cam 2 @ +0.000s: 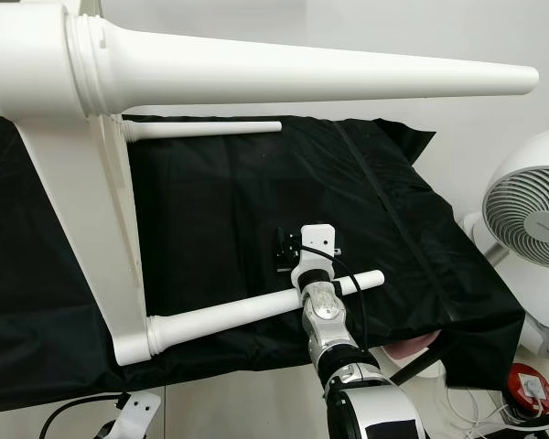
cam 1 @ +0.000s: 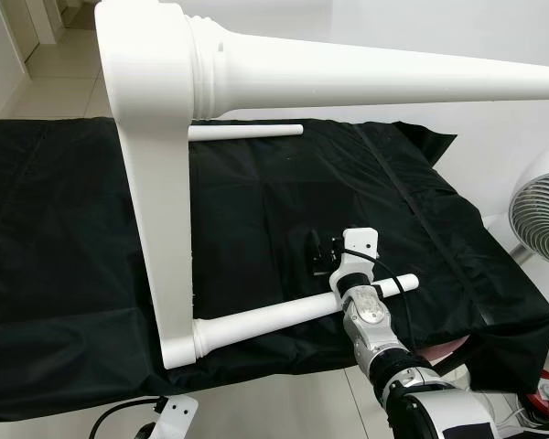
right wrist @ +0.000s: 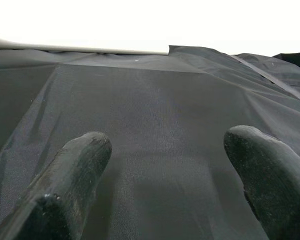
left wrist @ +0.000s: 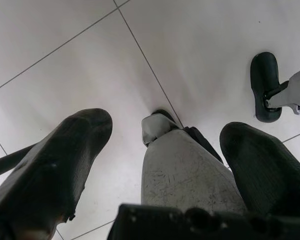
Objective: Building children table
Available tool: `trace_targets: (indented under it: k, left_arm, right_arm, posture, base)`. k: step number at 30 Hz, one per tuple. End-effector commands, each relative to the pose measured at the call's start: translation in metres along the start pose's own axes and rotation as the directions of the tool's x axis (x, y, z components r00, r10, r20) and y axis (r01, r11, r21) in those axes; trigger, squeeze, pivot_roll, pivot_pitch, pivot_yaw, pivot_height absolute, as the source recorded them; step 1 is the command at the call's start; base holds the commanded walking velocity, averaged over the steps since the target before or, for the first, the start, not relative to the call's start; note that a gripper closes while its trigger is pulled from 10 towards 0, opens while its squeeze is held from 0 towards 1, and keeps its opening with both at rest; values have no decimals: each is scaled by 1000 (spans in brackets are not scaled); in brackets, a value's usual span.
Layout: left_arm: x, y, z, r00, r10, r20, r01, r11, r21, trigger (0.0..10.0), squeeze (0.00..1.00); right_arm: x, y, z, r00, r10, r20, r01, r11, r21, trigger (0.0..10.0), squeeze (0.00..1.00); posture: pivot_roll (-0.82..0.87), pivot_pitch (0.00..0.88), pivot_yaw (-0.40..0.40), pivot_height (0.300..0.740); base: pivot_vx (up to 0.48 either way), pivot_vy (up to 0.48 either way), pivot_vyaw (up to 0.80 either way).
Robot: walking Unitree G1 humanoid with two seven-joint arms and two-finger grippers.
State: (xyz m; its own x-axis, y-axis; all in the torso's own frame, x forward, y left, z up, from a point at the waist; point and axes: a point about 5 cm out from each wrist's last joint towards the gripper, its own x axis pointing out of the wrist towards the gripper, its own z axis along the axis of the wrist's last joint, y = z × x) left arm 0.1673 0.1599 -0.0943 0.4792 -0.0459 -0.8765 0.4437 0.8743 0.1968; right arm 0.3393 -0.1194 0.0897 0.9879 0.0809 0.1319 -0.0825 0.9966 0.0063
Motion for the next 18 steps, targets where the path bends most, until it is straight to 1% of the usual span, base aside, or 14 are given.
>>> trace_targets:
  k: [1, 2, 3, 4, 9, 10, 11, 12, 18]
  left_arm:
    - [-2, -7, -15, 998, 6, -57, -6, 1000, -7, 10000, 1000]
    - [-2, -7, -15, 998, 6, -57, -6, 1000, -7, 10000, 1000]
    - [-2, -7, -15, 998, 5, -57, -5, 1000, -7, 10000, 1000]
    - [-2, -8, -16, 998, 4, -58, -4, 1000, -6, 10000, 0]
    - [-2, -9, -17, 998, 1, -61, -1, 1000, -4, 10000, 0]
    - [-2, -9, -17, 998, 1, -62, -1, 1000, -4, 10000, 0]
    - [-2, -9, -17, 998, 1, -62, -1, 1000, -4, 10000, 0]
    - [-2, -9, -18, 998, 1, -63, -1, 1000, -6, 10000, 0]
    - [-2, -10, -19, 998, 0, -67, -1, 1000, -8, 10000, 0]
  right_arm:
    - [-3, -2, -7, 999, -10, -34, 10, 1000, 8, 10000, 0]
    - [-3, -2, -7, 999, -10, -34, 10, 1000, 8, 10000, 0]
    - [-4, -2, -7, 999, -10, -32, 11, 1000, 12, 10000, 600]
    - [-4, -2, -7, 1000, -9, -29, 10, 1000, 20, 10000, 1000]
    - [-4, -3, -7, 1000, -12, -28, 12, 1000, 17, 10000, 1000]
    - [-5, -3, -7, 999, -13, -29, 13, 1000, 16, 10000, 686]
    - [-5, -3, -7, 999, -13, -29, 13, 1000, 16, 10000, 686]
    - [-5, -3, -7, 999, -13, -31, 13, 1000, 14, 10000, 0]
    - [-6, -3, -8, 999, -15, -35, 15, 1000, 18, 10000, 0]
  posture:
    - [55, 0, -117, 740]
    - [55, 0, -117, 740]
    - [55, 0, -118, 740]
    - [54, 0, -119, 740]
    - [54, 0, -119, 740]
    - [55, 0, -118, 740]
    - [55, 0, -118, 740]
    - [55, 0, -118, 740]
    - [55, 0, -116, 740]
  base:
    - [0, 0, 0]
    - [0, 0, 0]
    - [0, 0, 0]
    - [0, 0, 0]
    - [0, 0, 0]
    - [0, 0, 0]
    - [0, 0, 0]
    - [0, 0, 0]
    - [0, 0, 0]
